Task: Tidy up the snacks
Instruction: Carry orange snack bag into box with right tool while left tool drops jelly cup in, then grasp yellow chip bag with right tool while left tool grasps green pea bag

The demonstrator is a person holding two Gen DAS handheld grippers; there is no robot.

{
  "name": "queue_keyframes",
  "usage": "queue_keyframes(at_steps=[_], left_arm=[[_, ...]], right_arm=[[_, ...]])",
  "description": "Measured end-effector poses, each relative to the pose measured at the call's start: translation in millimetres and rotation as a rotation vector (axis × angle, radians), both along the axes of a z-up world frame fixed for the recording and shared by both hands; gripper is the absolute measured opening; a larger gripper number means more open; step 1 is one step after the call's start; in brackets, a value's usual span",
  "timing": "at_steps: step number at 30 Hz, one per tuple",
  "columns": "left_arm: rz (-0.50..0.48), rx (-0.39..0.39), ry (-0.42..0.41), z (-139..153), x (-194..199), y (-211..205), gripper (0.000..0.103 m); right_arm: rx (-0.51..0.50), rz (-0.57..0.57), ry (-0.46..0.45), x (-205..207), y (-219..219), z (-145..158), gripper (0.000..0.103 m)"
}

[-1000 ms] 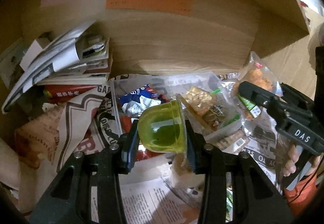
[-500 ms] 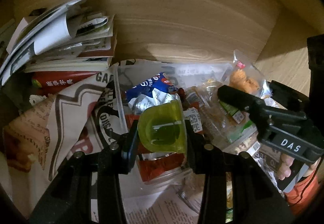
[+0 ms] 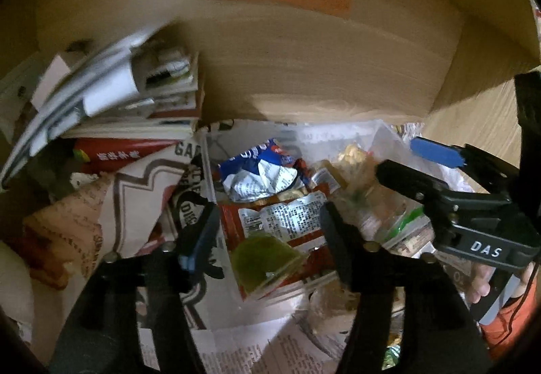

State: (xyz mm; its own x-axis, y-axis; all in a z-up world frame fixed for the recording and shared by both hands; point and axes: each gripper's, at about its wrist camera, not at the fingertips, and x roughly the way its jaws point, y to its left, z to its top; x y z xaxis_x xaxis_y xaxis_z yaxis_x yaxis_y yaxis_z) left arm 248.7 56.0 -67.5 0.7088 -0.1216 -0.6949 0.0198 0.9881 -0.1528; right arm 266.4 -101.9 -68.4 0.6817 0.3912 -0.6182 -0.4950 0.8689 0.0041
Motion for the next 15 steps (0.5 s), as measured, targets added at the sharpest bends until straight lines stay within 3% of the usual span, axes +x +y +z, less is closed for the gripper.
queue_keyframes(at_steps=[8, 15], left_arm=[[0.021, 0.021, -0.054, 19.3, -28.4, -2.9, 0.074], [0.014, 0.029, -0.051, 21.5, -52.1, -9.0, 0.074]], right_arm=[[0.0, -0.013, -0.054, -29.0, -17.3, 17.9, 0.08], [-0.014, 0.01, -0.074, -66.5, -24.6, 17.7, 0.082]])
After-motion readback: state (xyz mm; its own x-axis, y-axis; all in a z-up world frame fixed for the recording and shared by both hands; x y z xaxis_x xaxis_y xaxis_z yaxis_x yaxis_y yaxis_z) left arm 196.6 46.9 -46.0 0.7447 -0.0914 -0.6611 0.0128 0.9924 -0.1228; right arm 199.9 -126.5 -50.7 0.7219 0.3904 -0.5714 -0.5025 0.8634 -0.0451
